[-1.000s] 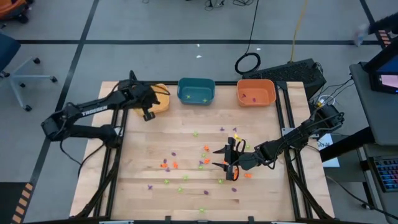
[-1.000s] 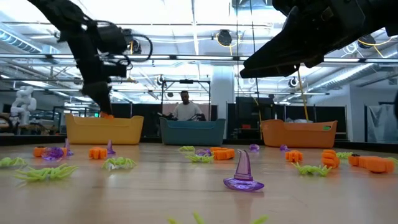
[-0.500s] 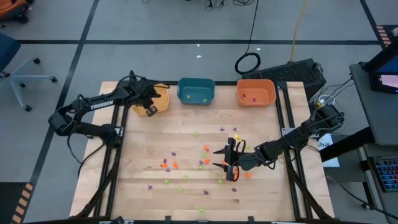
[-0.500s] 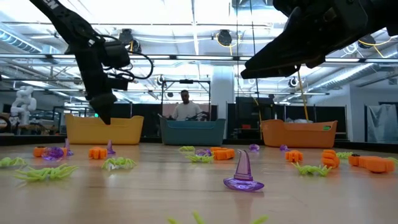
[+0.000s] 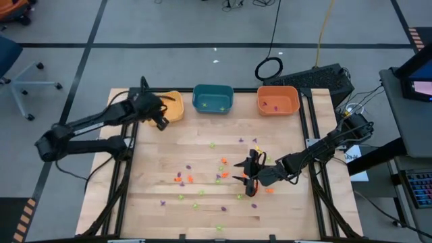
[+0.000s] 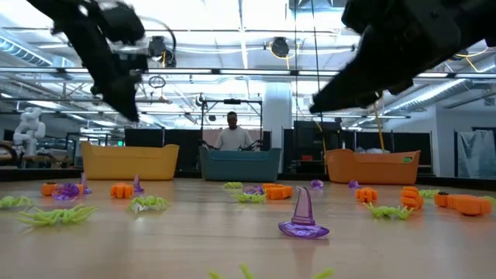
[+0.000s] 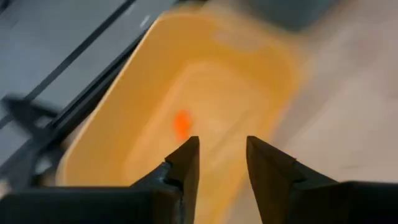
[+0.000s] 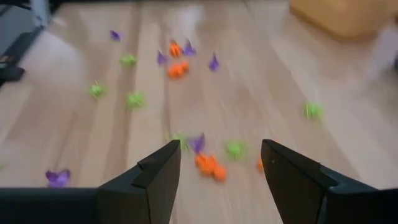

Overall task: Sort Halloween decoration
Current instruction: Put the violet witch hat toy into the orange bin

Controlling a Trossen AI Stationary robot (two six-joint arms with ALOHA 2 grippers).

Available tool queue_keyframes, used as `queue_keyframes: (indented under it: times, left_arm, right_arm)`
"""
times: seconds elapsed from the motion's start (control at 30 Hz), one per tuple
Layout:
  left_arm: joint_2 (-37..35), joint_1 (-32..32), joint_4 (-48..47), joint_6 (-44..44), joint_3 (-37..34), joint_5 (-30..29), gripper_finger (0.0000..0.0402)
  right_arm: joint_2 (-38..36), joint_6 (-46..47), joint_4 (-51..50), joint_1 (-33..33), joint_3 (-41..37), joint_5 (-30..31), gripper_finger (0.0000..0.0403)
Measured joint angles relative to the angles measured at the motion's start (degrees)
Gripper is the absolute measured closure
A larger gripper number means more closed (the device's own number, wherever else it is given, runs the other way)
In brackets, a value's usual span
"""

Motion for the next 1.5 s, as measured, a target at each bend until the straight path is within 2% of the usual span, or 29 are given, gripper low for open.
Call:
queue_keyframes:
  times: [0.2, 0.33, 0.43, 0.63, 0.77, 0.87, 1.0, 1.13, 1.3, 1.5]
  left_arm:
    - [-7.06, -14.14, 3.08, -7.33, -0.02, 0.41, 0.0318]
    - [-6.52, -24.40, 8.58, -9.78, -0.04, -4.25, 0.0330]
    - [-3.96, -30.96, 13.63, -9.33, -0.04, -7.59, 0.0333]
    - [4.21, -40.11, 21.55, -9.39, -0.08, -13.43, 0.0334]
    - [11.42, -43.86, 29.50, -9.37, -0.07, -15.12, 0.0334]
    - [16.96, -45.88, 35.44, -9.32, -0.07, -15.13, 0.0334]
    - [23.29, -47.57, 40.72, -9.37, -0.08, -15.14, 0.0334]
    - [28.21, -49.26, 43.04, -11.23, -0.09, -15.22, 0.0334]
    - [31.00, -50.39, 44.83, -11.82, -0.09, -15.06, 0.0334]
    - [31.09, -50.53, 45.72, -11.80, -0.09, -14.89, 0.0334]
  right_arm:
    - [-0.42, 8.77, -10.04, -1.97, 0.04, -0.19, 0.0193]
    - [-0.42, 13.16, -13.80, -4.69, 0.07, -0.27, 0.0193]
    - [-0.42, 14.34, -17.96, -7.64, 0.81, -1.96, 0.0193]
    - [-0.42, 12.68, -35.77, -13.90, 7.00, -10.43, 0.0193]
    - [-0.42, 9.36, -48.52, -17.12, 11.71, -10.70, 0.0193]
    - [-0.46, 7.07, -53.65, -19.61, 14.20, -10.52, 0.0193]
    - [-0.48, 5.66, -54.55, -22.36, 14.35, -8.75, 0.0193]
    - [-0.48, 8.16, -52.28, -23.65, 13.07, -7.76, 0.0193]
    - [-0.48, 8.56, -43.05, -22.51, 10.88, -7.69, 0.0193]
    - [-0.48, 1.28, -26.82, -21.94, 6.49, -7.39, 0.0193]
